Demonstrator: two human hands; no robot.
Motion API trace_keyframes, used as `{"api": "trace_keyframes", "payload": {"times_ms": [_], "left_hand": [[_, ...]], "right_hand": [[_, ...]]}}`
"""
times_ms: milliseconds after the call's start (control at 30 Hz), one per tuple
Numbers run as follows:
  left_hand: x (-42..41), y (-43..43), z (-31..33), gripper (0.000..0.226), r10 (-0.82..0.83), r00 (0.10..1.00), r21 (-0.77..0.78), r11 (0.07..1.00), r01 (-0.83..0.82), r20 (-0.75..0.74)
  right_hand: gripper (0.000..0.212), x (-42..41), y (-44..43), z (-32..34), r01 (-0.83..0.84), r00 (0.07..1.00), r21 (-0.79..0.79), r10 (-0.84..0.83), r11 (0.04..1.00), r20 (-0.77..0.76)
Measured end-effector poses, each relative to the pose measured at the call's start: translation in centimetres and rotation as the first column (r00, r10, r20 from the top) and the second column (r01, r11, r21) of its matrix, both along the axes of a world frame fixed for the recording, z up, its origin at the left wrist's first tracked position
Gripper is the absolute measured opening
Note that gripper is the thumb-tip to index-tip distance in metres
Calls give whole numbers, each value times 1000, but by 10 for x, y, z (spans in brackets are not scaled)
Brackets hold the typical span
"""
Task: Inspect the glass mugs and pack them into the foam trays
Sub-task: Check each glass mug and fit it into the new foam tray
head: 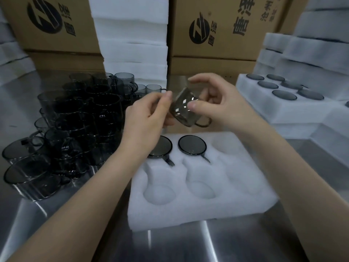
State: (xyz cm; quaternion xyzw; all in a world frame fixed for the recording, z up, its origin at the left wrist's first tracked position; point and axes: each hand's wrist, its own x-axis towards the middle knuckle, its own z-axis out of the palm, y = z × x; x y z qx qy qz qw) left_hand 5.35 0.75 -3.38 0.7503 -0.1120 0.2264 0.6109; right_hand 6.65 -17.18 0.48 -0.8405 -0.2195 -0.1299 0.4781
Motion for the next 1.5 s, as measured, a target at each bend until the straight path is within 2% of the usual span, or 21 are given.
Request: {"api": "trace_keyframes", "payload": {"times_ms": [200,333,500,833,1000,1133,1300,1433,1500], "left_hand": [[10,3,-3,20,178,980,136,977,-165,-85],[12,4,-5,19,223,966,224,956,-191,-128],[10,4,-4,22,193,965,227,962,-150,-178],[8,4,-1,23,185,964,218,966,-142,-191],[9,3,-2,22,180,962,232,964,-131,-206],[9,2,-1,23,181,962,249,960,-128,-203],[8,1,-1,23,166,964,267,958,-107,-209],[8,1,-1,21,172,964,275,955,-113,-202],[7,1,-1,20,173,967,290,950,-114,-188]], "right_hand": [[61,-18,-33,25,192,953,-301,-250,934,-169],[55,-31,-46,23,252,913,-481,-371,840,-170],[52,-35,-37,8,243,877,-628,-444,739,-183],[60,-37,-32,-9,100,911,-738,-360,668,-202],[64,-37,-37,-19,-70,897,-765,-294,641,-329],[68,-41,-43,-27,-111,880,-706,-261,699,-396],[76,-41,-39,-31,-75,913,-766,-266,638,-310],[82,-31,-42,-25,-144,867,-720,-265,679,-423],[74,-25,-41,-21,-154,867,-707,-249,690,-432]]}}
